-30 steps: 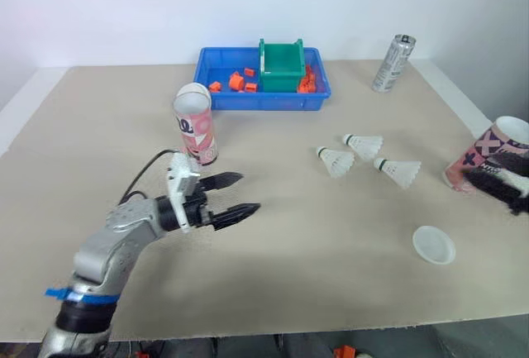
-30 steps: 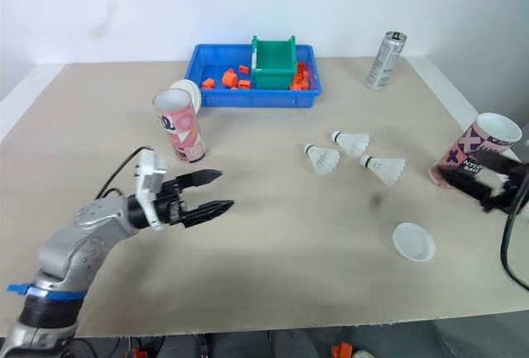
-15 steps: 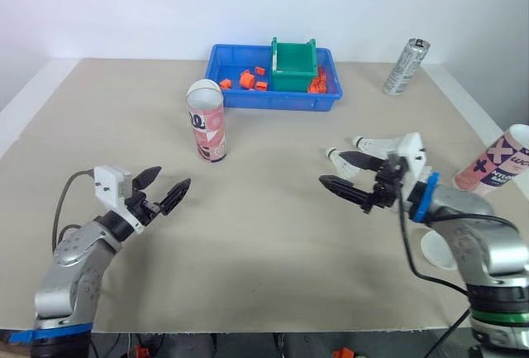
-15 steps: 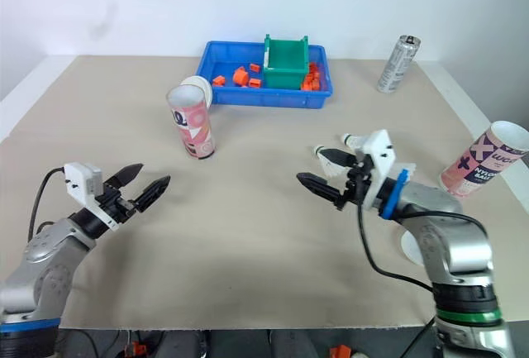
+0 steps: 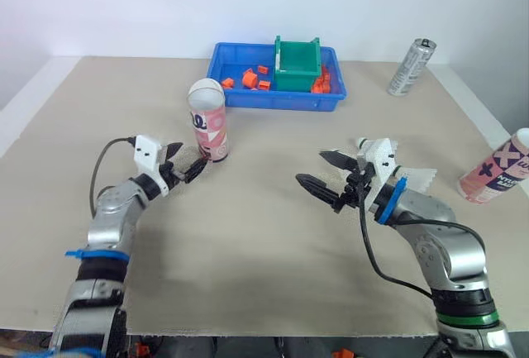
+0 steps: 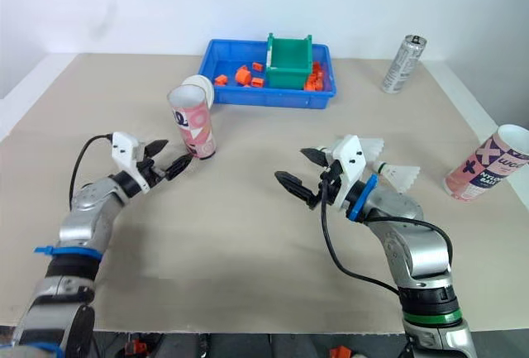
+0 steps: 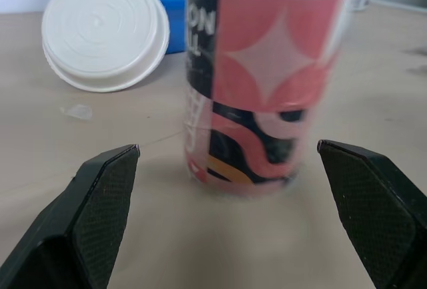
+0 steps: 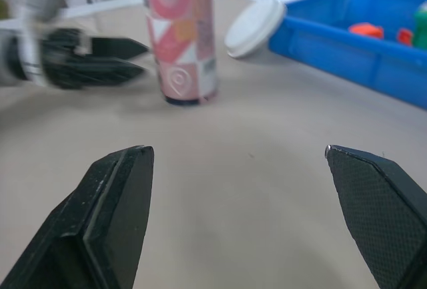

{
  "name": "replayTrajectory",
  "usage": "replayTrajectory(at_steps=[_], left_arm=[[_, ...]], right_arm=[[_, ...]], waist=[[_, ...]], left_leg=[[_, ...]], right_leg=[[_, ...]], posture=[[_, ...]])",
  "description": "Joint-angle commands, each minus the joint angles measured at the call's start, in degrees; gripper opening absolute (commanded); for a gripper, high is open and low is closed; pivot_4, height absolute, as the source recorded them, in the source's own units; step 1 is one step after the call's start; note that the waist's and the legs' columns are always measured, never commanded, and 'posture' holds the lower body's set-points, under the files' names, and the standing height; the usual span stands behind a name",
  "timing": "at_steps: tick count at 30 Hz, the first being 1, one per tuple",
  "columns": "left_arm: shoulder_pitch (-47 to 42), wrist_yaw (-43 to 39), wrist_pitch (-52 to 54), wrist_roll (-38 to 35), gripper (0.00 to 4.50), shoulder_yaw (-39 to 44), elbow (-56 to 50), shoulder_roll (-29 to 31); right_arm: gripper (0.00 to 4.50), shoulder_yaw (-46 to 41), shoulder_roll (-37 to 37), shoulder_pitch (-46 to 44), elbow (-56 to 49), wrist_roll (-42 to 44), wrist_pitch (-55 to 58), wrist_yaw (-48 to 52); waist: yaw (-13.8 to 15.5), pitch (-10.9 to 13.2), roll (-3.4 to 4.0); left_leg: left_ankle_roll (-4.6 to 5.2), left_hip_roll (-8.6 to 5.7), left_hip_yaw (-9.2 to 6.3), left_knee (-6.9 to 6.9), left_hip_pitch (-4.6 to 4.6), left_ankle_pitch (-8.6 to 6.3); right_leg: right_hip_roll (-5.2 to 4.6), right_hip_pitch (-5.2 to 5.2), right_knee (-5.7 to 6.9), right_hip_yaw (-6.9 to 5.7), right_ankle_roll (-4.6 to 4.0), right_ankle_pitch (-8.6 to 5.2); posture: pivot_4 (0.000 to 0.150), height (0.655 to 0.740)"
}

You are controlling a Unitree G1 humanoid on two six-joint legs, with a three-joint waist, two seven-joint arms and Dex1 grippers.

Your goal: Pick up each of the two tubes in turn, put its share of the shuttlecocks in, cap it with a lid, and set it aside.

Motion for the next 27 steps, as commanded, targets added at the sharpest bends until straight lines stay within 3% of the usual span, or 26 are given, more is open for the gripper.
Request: replayTrajectory(at_steps=[1, 6, 15, 27], left_arm=[[-5.1, -1.5, -4.1, 2.5, 4.50, -1.1, 7.7, -0.4], [-12.6, -3.2, -8.4, 4.8, 4.50, -2.0, 19.1, -1.8], [-19.6, -4.2, -13.9, 6.5, 4.50, -1.4, 30.2, -2.5], [-22.5, -3.5, -16.9, 7.1, 4.50, -0.2, 35.6, -3.4]], right_arm=[[4.40, -1.5, 0.2, 0.4, -3.3, 0.8, -0.3, -1.5], [4.40, -1.5, 0.2, 1.0, -4.7, 0.9, -0.2, -2.2], [4.40, -1.3, -0.1, 1.5, -4.8, 0.4, -0.4, -2.3], [4.40, -1.5, -0.4, 1.0, -4.8, 0.4, -0.4, -2.3]], waist=[[0.1, 0.0, -0.01], [0.4, 0.0, -0.02], [0.5, 0.0, -0.02], [0.5, 0.0, -0.02]], left_leg=[[0.00, 0.00, -0.01, 0.01, 0.00, 0.00], [0.00, -0.01, -0.03, 0.02, -0.01, 0.00], [0.01, -0.04, -0.08, -0.03, -0.05, 0.00], [0.00, -0.07, -0.19, -0.02, -0.09, 0.00]], right_leg=[[0.00, 0.01, 0.00, -0.02, 0.00, 0.00], [0.00, 0.00, 0.01, -0.04, 0.01, 0.01], [0.00, -0.01, 0.01, -0.06, 0.02, -0.04], [0.00, -0.01, 0.01, -0.13, 0.02, -0.04]], posture=[[0.150, 0.7309], [0.150, 0.7309], [0.150, 0.7309], [0.150, 0.7309]])
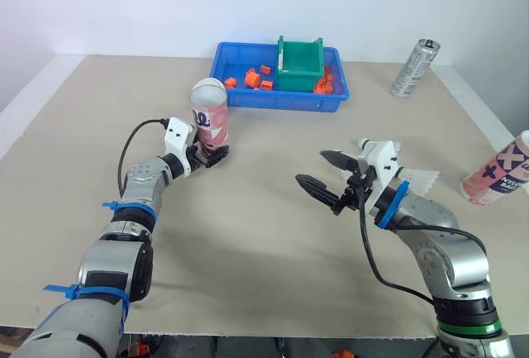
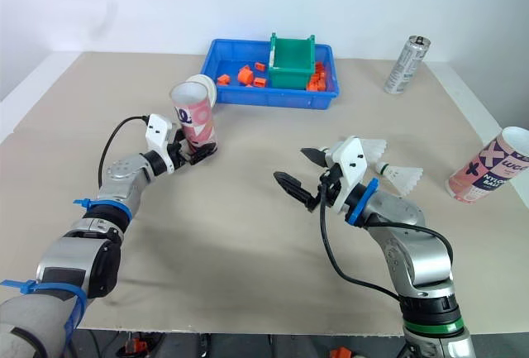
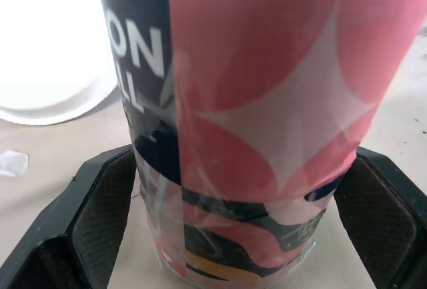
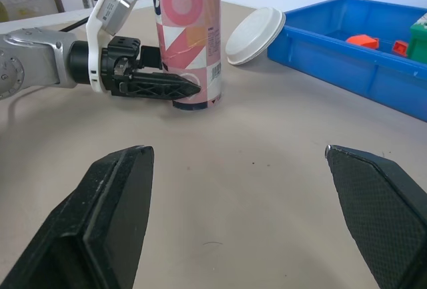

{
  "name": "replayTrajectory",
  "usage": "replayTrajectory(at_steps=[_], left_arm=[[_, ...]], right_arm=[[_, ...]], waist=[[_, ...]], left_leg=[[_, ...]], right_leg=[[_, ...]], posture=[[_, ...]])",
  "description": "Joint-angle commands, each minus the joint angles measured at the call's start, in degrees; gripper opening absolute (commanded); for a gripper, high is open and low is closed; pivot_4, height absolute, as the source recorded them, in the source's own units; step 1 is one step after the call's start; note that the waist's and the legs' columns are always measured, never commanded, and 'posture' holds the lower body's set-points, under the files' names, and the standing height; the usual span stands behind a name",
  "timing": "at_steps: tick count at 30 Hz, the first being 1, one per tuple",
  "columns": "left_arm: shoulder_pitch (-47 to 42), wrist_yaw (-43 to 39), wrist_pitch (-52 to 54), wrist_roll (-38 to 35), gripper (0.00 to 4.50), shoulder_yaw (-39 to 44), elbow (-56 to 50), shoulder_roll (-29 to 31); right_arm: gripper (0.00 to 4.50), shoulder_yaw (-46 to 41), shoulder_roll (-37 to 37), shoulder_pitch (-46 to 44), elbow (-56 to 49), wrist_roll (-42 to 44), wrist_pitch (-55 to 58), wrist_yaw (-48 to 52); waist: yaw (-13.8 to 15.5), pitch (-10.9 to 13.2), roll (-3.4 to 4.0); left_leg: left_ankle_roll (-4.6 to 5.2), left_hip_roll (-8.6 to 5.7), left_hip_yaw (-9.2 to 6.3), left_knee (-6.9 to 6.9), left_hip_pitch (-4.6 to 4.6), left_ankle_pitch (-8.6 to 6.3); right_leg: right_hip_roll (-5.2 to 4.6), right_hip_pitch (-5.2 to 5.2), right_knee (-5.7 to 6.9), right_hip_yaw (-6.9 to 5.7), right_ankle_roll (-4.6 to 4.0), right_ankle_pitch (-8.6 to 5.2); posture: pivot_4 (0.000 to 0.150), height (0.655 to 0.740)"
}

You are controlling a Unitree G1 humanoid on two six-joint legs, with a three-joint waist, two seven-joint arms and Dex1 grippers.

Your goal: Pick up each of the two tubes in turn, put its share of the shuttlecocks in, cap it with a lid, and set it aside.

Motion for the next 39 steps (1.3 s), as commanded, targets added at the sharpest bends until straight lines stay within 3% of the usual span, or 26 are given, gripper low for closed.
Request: replayTrajectory(at_steps=[1, 2, 6, 17, 21, 30, 35, 39], left_arm=[[-2.1, 0.5, -1.8, 0.1, 4.50, 1.3, 0.6, -0.3], [-2.4, 0.8, -2.0, 0.1, 4.50, 1.5, 1.0, -0.5], [-3.1, 1.4, -2.3, 0.3, 3.29, 1.9, 1.9, -0.8], [-1.8, -1.7, -2.8, 0.3, 3.29, 2.4, -1.5, 1.6], [0.4, -12.7, 2.8, -1.3, 3.29, 0.3, -11.2, 4.9], [7.3, -40.4, 24.1, -2.8, 3.29, -8.8, -40.3, 24.2], [8.9, -47.3, 25.0, -0.8, 3.29, -14.0, -46.5, 30.9], [11.5, -48.0, 24.4, -2.7, 3.29, -19.0, -51.6, 34.9]], right_arm=[[4.40, -1.1, -0.6, -0.9, -2.6, 0.6, -0.5, -0.2], [4.40, -1.0, -0.6, -1.0, -2.6, 0.6, -0.4, -0.1], [4.50, -1.0, -0.8, -1.5, -2.7, 1.0, -0.1, 0.2], [4.50, -2.1, -1.7, -0.7, -3.8, 1.4, 0.6, -0.1], [4.50, -5.3, -3.4, 0.9, -6.0, 2.8, 2.8, -0.9], [4.50, -10.8, -8.7, 9.2, -12.0, 6.2, 8.5, -1.2], [4.50, -8.0, -6.9, 9.8, -8.4, 1.4, 7.0, -5.5], [4.50, -5.8, -4.4, 8.8, -4.9, -2.5, 5.2, -8.7]], waist=[[0.0, 0.0, 0.00], [0.0, 0.0, 0.00], [0.0, 0.0, 0.00], [0.1, 0.0, 0.00], [0.1, 0.0, 0.00], [0.0, 0.0, 0.02], [0.1, 0.0, 0.04], [0.1, 0.0, 0.04]], left_leg=[[0.00, -0.01, -0.02, 0.00, 0.00, 0.00], [0.00, -0.01, -0.04, 0.00, -0.01, 0.00], [0.00, -0.02, -0.09, 0.01, -0.02, 0.00], [-0.01, -0.04, -0.20, 0.01, -0.07, 0.01], [-0.01, -0.04, -0.24, 0.01, -0.11, 0.01], [-0.01, 0.07, -0.39, -0.06, -0.09, 0.01], [0.00, 0.07, -0.37, 0.01, 0.00, 0.02], [0.02, 0.11, -0.33, 0.09, -0.01, 0.03]], right_leg=[[0.00, 0.00, 0.00, -0.01, 0.00, 0.00], [0.00, 0.00, 0.00, -0.02, 0.00, 0.00], [0.00, 0.01, 0.00, -0.06, 0.00, 0.00], [0.00, 0.00, 0.00, -0.15, -0.01, 0.00], [-0.01, -0.01, 0.01, -0.19, -0.05, 0.00], [0.03, -0.02, 0.15, -0.40, -0.33, -0.18], [0.00, 0.05, 0.17, -0.42, -0.43, -0.24], [0.01, 0.04, 0.17, -0.41, -0.58, -0.28]], posture=[[0.150, 0.7309], [0.150, 0.7309], [0.150, 0.7309], [0.150, 0.7309], [0.150, 0.7309], [0.150, 0.7309], [0.150, 0.7309], [0.150, 0.7309]])
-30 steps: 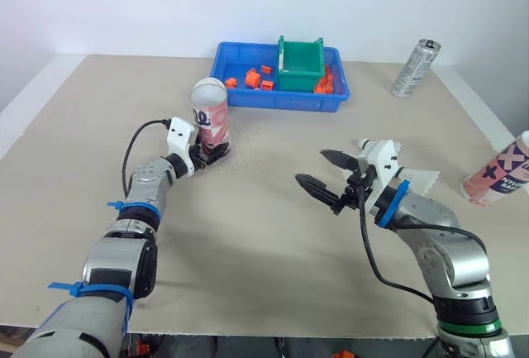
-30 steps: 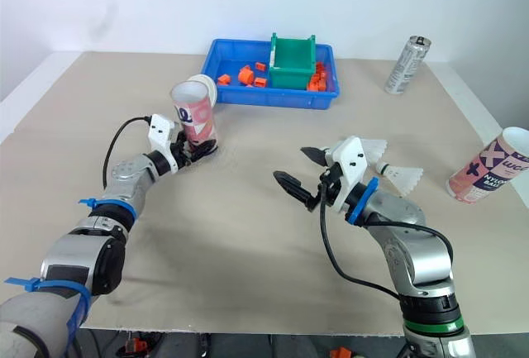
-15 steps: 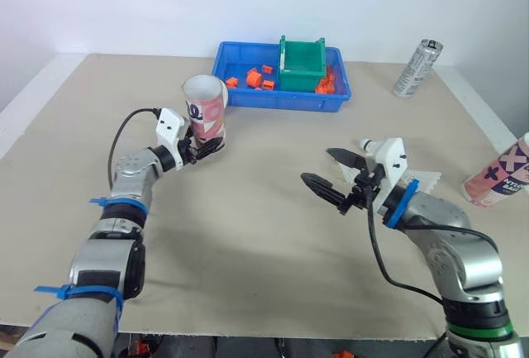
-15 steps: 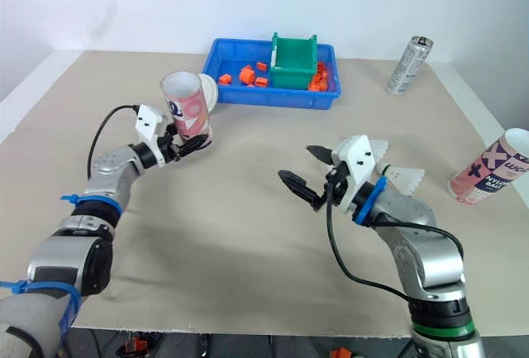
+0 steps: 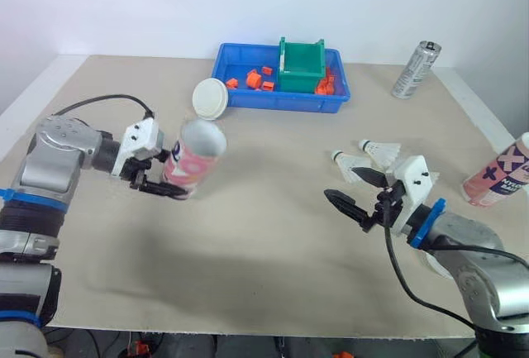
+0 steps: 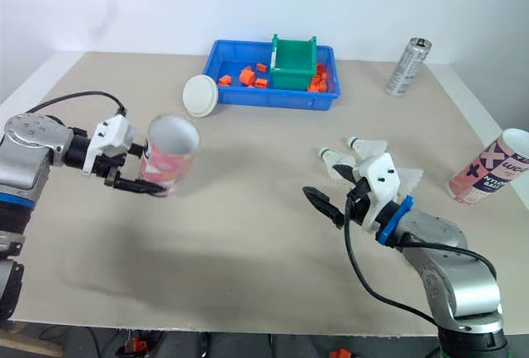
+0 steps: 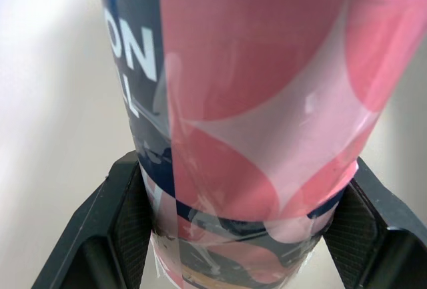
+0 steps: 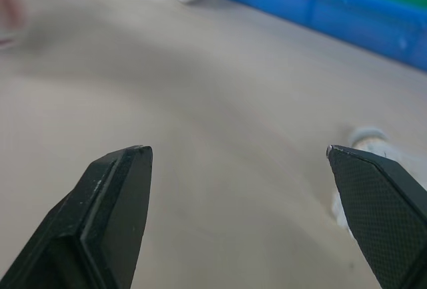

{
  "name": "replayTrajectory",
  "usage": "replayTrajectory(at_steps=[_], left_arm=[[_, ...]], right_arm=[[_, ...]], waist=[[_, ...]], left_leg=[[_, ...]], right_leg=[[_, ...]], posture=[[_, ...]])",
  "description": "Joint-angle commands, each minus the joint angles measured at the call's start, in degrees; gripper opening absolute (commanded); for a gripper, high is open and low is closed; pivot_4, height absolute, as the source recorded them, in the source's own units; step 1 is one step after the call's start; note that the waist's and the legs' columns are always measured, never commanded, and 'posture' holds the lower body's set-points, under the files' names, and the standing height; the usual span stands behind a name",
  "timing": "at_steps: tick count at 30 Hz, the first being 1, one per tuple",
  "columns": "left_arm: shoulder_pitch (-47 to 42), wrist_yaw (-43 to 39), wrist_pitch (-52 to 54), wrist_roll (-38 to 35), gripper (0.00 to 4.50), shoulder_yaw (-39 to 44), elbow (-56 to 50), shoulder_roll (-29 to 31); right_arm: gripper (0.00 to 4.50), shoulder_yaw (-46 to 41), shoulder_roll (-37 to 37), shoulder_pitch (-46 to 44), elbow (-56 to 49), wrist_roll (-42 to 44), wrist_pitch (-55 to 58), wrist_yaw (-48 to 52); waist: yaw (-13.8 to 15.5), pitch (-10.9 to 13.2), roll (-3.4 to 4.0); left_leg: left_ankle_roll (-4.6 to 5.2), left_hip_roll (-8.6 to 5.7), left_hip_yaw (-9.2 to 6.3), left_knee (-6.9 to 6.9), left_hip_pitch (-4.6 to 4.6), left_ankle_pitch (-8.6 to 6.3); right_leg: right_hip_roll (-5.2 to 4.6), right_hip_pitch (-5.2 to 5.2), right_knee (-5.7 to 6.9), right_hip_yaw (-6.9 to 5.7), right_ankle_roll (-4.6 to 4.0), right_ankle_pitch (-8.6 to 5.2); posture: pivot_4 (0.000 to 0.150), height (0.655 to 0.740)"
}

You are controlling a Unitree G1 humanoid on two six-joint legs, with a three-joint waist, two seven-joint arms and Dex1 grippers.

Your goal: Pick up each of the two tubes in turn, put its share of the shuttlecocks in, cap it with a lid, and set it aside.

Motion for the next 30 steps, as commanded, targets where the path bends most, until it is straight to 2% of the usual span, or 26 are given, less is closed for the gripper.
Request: replayTrajectory(at_steps=[1, 8, 19, 22, 25, 29, 30], left_arm=[[1.1, -0.7, 1.3, -2.5, 3.29, -2.1, -5.3, 2.3], [5.4, -0.7, 2.4, -3.0, 3.29, -5.3, -9.6, 3.6], [6.3, -0.7, 1.7, -0.7, 3.29, -6.7, -9.8, 4.2], [6.5, -0.7, 1.9, -0.6, 3.23, -6.5, -10.0, 4.0], [6.9, -0.7, 2.2, -0.8, 3.23, -6.1, -10.7, 3.8], [7.5, -0.7, 2.8, -1.2, 3.23, -5.5, -11.6, 3.4], [7.5, -0.7, 2.8, -1.2, 3.23, -5.4, -11.6, 3.3]], right_arm=[[4.50, 0.7, 1.7, -1.7, 2.8, -3.5, -3.1, -3.1], [4.50, 1.8, 4.2, -5.1, 11.4, -6.9, -7.8, -3.7], [4.50, 4.7, 6.6, -13.4, 26.0, -11.3, -14.6, -1.8], [3.73, 5.0, 7.0, -15.4, 29.5, -12.5, -16.3, -1.9], [2.37, 5.1, 7.4, -15.9, 30.3, -12.8, -17.3, -1.7], [0.34, 5.1, 7.9, -15.7, 29.1, -12.4, -17.3, -1.4], [0.11, 5.1, 8.0, -15.6, 28.4, -12.3, -17.1, -1.5]], waist=[[0.0, 0.0, 0.00], [0.0, 0.0, 0.01], [-0.1, 0.0, 0.10], [-0.1, -0.1, 0.14], [-0.1, -0.1, 0.15], [-0.1, -0.1, 0.16], [-0.1, -0.1, 0.16]], left_leg=[[0.00, 0.00, 0.00, -0.01, -0.01, 0.00], [0.02, 0.02, 0.00, -0.03, -0.03, -0.01], [0.03, 0.05, 0.02, -0.07, 0.07, -0.01], [0.03, 0.07, 0.02, -0.07, 0.13, -0.01], [0.03, 0.07, 0.02, -0.09, 0.12, -0.01], [0.05, 0.07, 0.02, -0.13, 0.12, -0.03], [0.05, 0.07, 0.02, -0.13, 0.12, -0.03]], right_leg=[[0.00, -0.01, 0.00, 0.00, -0.01, 0.00], [0.02, -0.03, 0.00, -0.01, 0.22, 0.08], [0.07, 0.01, 0.02, -0.02, 0.19, 0.08], [0.09, 0.03, 0.05, -0.02, 0.16, 0.08], [0.08, 0.04, 0.06, -0.02, 0.17, 0.06], [0.09, 0.04, 0.06, -0.02, 0.16, 0.03], [0.09, 0.04, 0.06, -0.02, 0.16, 0.03]], posture=[[0.150, 0.7309], [0.150, 0.7309], [0.150, 0.7309], [0.150, 0.7309], [0.150, 0.7309], [0.150, 0.7309], [0.150, 0.7309]])
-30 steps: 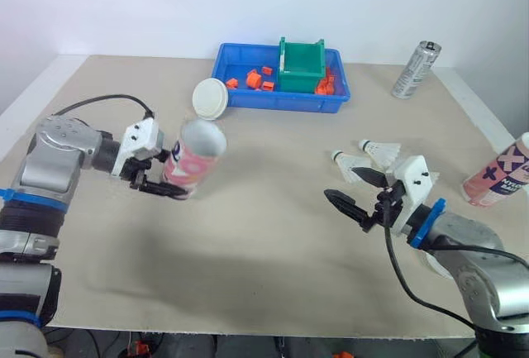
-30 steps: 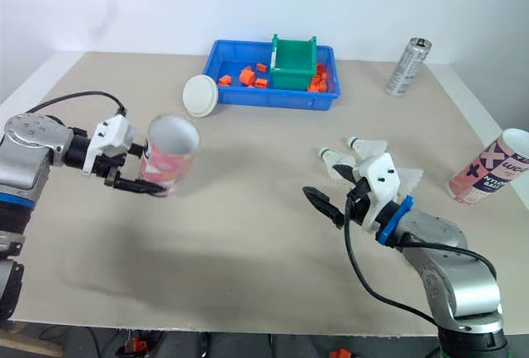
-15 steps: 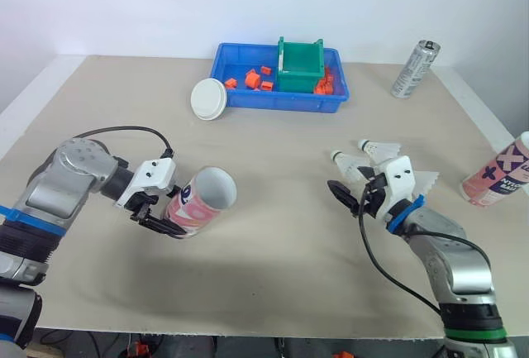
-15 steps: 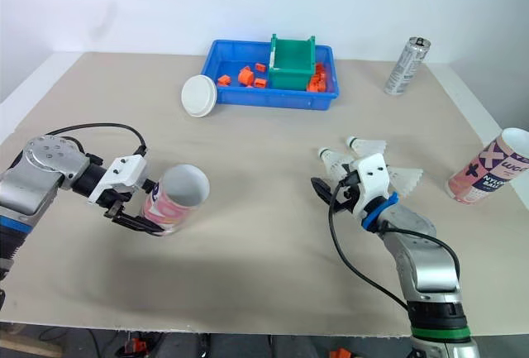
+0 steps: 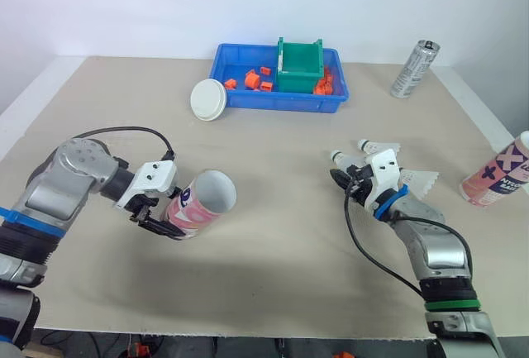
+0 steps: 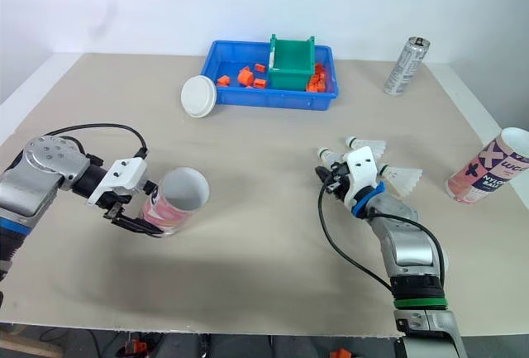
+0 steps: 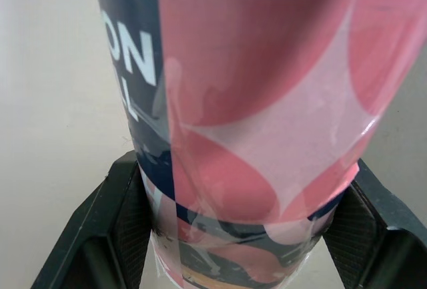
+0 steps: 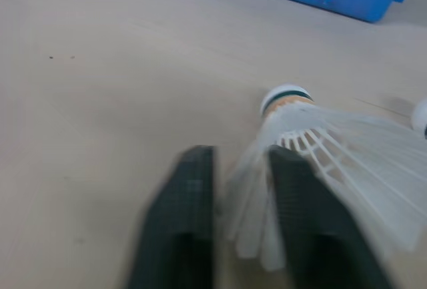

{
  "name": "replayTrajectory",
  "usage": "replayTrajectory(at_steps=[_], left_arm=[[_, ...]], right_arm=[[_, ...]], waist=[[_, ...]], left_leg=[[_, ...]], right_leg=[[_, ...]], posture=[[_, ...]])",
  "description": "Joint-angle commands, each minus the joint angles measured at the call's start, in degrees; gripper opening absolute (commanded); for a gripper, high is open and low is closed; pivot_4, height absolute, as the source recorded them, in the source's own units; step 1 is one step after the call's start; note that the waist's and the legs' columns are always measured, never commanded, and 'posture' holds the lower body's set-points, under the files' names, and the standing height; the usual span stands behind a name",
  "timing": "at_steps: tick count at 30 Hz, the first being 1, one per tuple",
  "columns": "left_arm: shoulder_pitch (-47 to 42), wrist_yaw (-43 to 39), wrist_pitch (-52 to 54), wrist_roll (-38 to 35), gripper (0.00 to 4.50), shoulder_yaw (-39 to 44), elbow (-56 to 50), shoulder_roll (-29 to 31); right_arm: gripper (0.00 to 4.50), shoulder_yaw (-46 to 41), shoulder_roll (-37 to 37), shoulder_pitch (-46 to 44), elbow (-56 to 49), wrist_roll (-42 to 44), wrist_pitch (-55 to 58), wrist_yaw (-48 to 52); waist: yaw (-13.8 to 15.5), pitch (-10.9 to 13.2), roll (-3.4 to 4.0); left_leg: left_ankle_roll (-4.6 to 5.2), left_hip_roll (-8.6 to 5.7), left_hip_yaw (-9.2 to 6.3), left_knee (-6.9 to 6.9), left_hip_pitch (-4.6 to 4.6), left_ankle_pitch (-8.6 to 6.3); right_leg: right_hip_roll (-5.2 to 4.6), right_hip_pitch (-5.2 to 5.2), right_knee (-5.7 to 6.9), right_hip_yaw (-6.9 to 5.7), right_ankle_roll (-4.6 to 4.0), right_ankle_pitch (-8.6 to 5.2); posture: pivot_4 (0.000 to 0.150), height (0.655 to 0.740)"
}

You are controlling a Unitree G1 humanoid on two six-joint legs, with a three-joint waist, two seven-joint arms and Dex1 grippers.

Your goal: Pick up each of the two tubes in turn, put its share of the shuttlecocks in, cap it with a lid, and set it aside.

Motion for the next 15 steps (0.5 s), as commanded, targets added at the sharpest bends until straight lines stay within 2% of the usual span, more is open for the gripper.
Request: replayTrajectory(at_steps=[1, 8, 12, 15], left_arm=[[1.4, -0.8, 0.9, 1.0, 3.23, -0.8, -1.2, -0.2], [1.3, -0.8, 0.9, 1.4, 3.23, -0.7, -0.9, -1.0], [0.8, -0.8, 1.1, 1.3, 3.23, -0.9, -0.6, -1.5], [0.4, -0.8, 1.5, 1.2, 3.23, -0.6, -0.4, -2.2]], right_arm=[[0.11, -0.7, 0.2, -0.6, -3.5, 0.6, -0.7, 0.3], [0.11, 2.7, -3.5, 0.2, -15.6, -0.1, -0.5, 5.4], [0.11, 7.6, -10.8, -1.3, -28.2, 1.5, 0.3, 15.4], [0.11, 7.1, -16.7, -3.3, -33.6, 5.6, 3.3, 22.1]], waist=[[0.0, 0.0, 0.00], [0.0, 0.0, 0.08], [0.1, 0.0, 0.11], [0.2, 0.0, 0.11]], left_leg=[[0.00, 0.00, 0.00, 0.00, 0.00, 0.00], [0.00, 0.00, 0.00, 0.00, 0.00, 0.00], [0.00, -0.01, -0.02, 0.01, 0.00, 0.00], [0.00, -0.01, -0.02, 0.03, -0.01, 0.00]], right_leg=[[0.00, 0.00, 0.00, 0.00, 0.00, 0.00], [0.00, 0.00, 0.01, 0.00, 0.01, 0.00], [-0.01, 0.01, 0.01, -0.01, 0.02, -0.03], [-0.02, 0.03, 0.00, -0.03, 0.02, -0.05]], posture=[[0.150, 0.7309], [0.150, 0.7309], [0.150, 0.7309], [0.150, 0.7309]])
